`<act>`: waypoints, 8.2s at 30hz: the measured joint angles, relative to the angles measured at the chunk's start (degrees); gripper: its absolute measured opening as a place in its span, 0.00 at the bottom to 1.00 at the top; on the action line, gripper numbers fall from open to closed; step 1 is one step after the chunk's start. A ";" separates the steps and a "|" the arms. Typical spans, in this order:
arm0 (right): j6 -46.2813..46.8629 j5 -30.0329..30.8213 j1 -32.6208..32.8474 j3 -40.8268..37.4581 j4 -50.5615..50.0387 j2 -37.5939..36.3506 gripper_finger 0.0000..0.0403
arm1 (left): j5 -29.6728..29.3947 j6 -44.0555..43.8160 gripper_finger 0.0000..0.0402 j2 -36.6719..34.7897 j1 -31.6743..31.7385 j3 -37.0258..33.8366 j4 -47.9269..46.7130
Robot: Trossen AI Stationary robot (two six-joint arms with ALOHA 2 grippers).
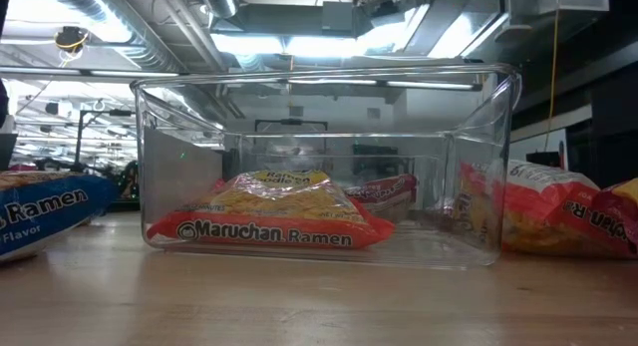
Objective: Sort Maruchan noodles
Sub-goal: Put the middle orange noodle pack into the bottom transparent bin
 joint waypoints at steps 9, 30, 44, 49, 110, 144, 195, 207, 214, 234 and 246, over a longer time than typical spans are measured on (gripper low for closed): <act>2.99 -3.40 0.02 0.02 -5.09 -1.73 0.49 | -2.19 -3.38 0.21 0.00 0.10 0.00 -1.73; 12.78 0.95 0.04 0.02 -26.36 -9.77 0.49 | -16.47 -1.24 0.20 -1.20 -0.97 -0.07 -39.79; 14.18 0.44 0.04 0.02 -29.15 -9.35 0.49 | -17.51 -52.96 0.20 -1.80 -4.65 -0.02 -47.27; 14.18 -0.36 0.07 0.02 -29.64 -9.35 0.49 | -20.49 -57.75 0.20 -1.79 -6.16 -0.02 -48.72; 14.16 -0.93 0.07 0.00 -32.90 -9.33 0.49 | -26.95 -79.78 0.17 -14.75 -9.97 -22.59 -35.11; 13.87 0.14 0.05 0.00 -32.57 -9.33 0.49 | -26.91 -72.85 0.37 -14.03 -10.49 -23.19 -34.56; -16.44 -19.97 -19.28 -28.52 38.28 14.52 0.49 | -3.39 -68.35 0.48 -14.71 2.06 -23.17 -45.19; -16.95 -16.35 -19.12 -28.37 37.69 16.04 0.49 | 5.12 -67.40 0.48 -14.91 9.23 -23.17 -43.98; -17.91 -15.29 -19.08 -28.29 38.88 18.67 0.49 | 10.15 -68.03 0.48 -14.93 12.49 -23.17 -35.20; -18.81 -17.16 -19.06 -21.97 40.40 28.33 0.49 | 11.70 -76.01 0.48 -14.99 15.15 -23.15 -4.94; -14.29 -21.93 -16.39 -20.81 35.57 28.09 0.49 | 11.23 -76.96 0.48 -14.99 15.13 -23.15 -2.23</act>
